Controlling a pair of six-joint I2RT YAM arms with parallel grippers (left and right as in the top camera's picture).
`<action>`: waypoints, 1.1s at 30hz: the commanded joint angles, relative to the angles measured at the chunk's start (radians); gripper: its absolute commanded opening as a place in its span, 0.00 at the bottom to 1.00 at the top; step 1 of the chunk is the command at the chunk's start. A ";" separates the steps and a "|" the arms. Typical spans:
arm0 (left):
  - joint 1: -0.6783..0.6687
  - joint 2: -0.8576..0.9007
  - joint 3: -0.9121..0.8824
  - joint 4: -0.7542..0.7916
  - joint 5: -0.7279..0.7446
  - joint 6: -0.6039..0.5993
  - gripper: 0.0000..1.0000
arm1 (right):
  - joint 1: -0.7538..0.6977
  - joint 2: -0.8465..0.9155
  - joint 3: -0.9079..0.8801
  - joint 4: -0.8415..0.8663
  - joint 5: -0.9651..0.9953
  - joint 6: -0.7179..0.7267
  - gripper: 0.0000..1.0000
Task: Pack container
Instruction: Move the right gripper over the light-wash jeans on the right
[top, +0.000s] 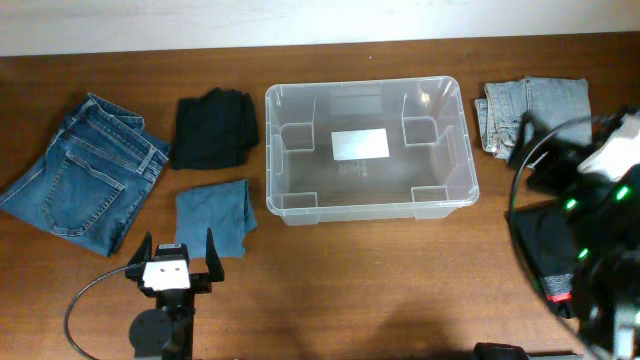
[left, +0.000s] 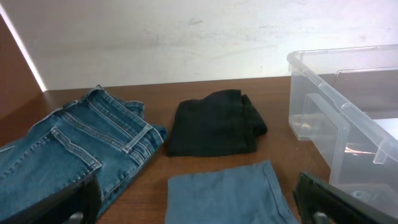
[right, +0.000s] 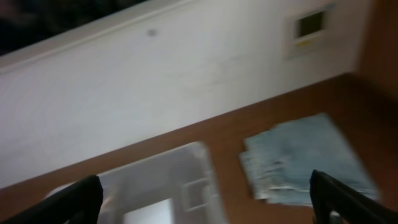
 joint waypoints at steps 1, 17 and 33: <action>0.003 -0.008 -0.007 0.003 -0.011 0.019 0.99 | -0.125 0.101 0.136 -0.077 -0.026 -0.117 0.98; 0.003 -0.008 -0.007 0.003 -0.011 0.019 0.99 | -0.462 0.631 0.290 -0.192 -0.298 -0.134 0.98; 0.003 -0.008 -0.007 0.003 -0.011 0.019 1.00 | -0.476 0.808 0.290 -0.068 -0.032 -0.294 0.98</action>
